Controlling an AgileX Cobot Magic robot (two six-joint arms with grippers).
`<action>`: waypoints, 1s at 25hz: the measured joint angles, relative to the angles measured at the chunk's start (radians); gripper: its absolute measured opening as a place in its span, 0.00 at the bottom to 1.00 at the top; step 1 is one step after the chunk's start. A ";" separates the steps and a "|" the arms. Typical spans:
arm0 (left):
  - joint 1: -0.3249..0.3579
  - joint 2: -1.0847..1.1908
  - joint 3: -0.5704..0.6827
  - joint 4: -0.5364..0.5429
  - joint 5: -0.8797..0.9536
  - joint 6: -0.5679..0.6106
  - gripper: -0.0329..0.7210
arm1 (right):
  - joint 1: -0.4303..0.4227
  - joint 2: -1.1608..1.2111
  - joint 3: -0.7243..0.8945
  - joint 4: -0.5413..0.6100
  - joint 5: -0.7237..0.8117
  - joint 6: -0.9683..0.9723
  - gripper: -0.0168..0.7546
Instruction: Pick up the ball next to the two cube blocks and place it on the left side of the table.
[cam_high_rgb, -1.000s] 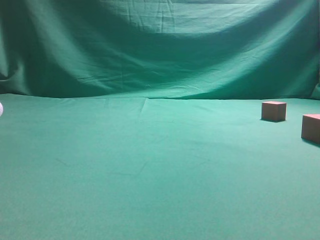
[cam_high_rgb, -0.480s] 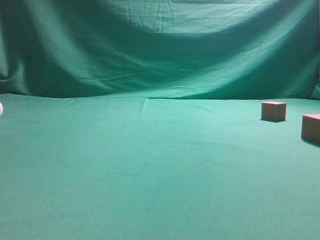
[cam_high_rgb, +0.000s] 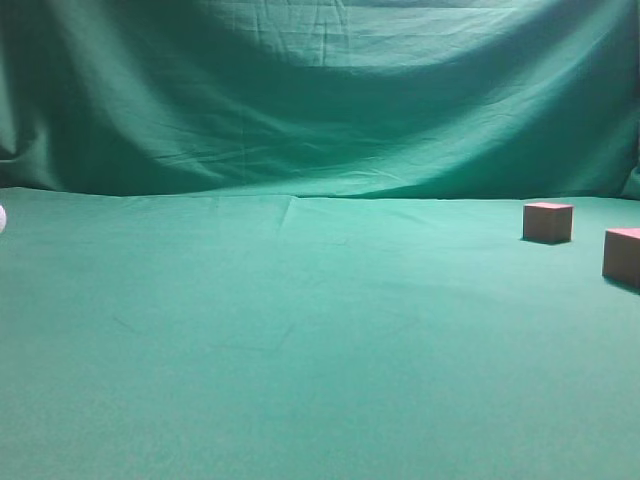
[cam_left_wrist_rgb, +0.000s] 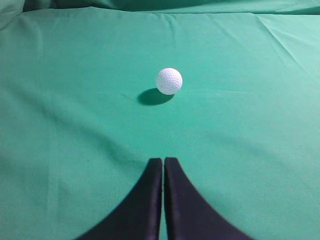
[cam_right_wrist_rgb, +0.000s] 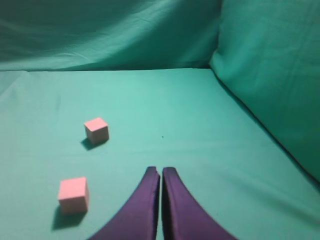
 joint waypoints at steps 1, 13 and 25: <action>0.000 0.000 0.000 0.000 0.000 0.000 0.04 | -0.010 -0.017 0.028 0.000 -0.001 0.000 0.02; 0.000 0.000 0.000 0.000 0.000 0.000 0.04 | -0.013 -0.026 0.094 0.000 0.028 0.000 0.02; 0.000 0.000 0.000 0.000 0.000 0.000 0.04 | -0.013 -0.026 0.094 0.000 0.028 0.000 0.02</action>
